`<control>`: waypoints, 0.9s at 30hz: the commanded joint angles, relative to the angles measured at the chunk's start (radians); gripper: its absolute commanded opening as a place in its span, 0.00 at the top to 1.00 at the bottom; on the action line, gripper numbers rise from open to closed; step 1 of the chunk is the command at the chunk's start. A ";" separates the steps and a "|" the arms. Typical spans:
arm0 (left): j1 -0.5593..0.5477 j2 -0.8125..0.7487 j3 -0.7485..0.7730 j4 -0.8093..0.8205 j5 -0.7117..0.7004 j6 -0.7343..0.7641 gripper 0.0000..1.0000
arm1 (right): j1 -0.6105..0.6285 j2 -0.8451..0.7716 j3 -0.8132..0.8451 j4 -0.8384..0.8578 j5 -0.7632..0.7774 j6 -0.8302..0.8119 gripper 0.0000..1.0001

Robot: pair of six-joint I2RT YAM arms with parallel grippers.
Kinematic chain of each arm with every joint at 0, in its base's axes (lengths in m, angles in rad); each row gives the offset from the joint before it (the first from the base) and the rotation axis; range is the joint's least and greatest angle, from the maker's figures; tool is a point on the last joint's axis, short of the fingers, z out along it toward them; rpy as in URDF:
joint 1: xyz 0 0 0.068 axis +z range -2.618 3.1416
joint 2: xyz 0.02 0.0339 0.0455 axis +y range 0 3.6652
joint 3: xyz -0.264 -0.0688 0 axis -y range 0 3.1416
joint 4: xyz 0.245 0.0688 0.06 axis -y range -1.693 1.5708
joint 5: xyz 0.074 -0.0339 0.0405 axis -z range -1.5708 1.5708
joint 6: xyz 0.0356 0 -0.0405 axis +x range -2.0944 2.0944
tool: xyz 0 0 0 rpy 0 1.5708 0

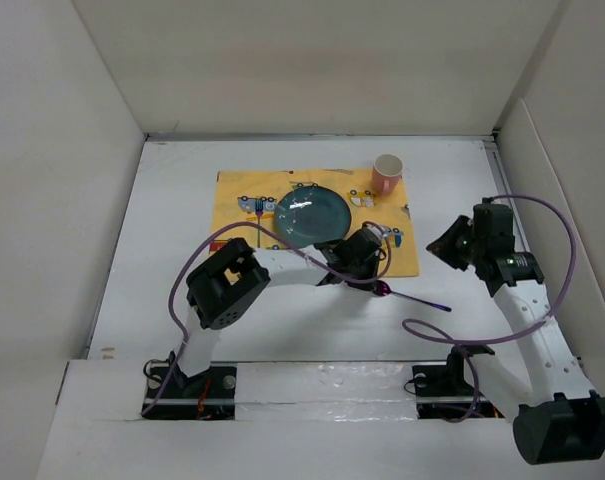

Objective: Set the dinner table for one person

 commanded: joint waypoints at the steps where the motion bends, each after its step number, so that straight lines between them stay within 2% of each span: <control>1: 0.011 -0.140 -0.091 -0.070 -0.025 0.101 1.00 | 0.031 0.007 0.002 0.007 -0.082 -0.029 0.75; 3: 0.046 -0.202 -0.138 -0.070 -0.006 0.132 1.00 | 0.059 0.030 0.009 -0.002 -0.146 -0.074 0.71; 8: 0.141 -0.394 -0.191 -0.179 0.057 0.256 1.00 | 0.222 0.087 0.011 0.013 -0.266 -0.133 0.50; 13: 0.225 -0.454 -0.170 -0.289 0.158 0.339 1.00 | 0.414 0.116 0.034 0.072 -0.275 -0.207 0.33; 16: 0.238 -0.458 -0.161 -0.305 0.220 0.383 1.00 | 0.522 0.172 0.060 0.087 -0.190 -0.241 0.30; 18: 0.238 -0.457 -0.146 -0.325 0.246 0.415 1.00 | 0.562 0.215 0.092 0.057 -0.071 -0.247 0.28; 20: 0.238 -0.457 -0.129 -0.365 0.268 0.440 1.00 | 0.591 0.248 0.118 0.114 -0.038 -0.244 0.28; 23: 0.238 -0.462 -0.116 -0.394 0.265 0.458 1.00 | 0.614 0.275 0.140 0.115 -0.013 -0.261 0.28; 27: 0.238 -0.472 -0.089 -0.437 0.271 0.477 1.00 | 0.625 0.349 0.167 0.090 -0.075 -0.319 0.29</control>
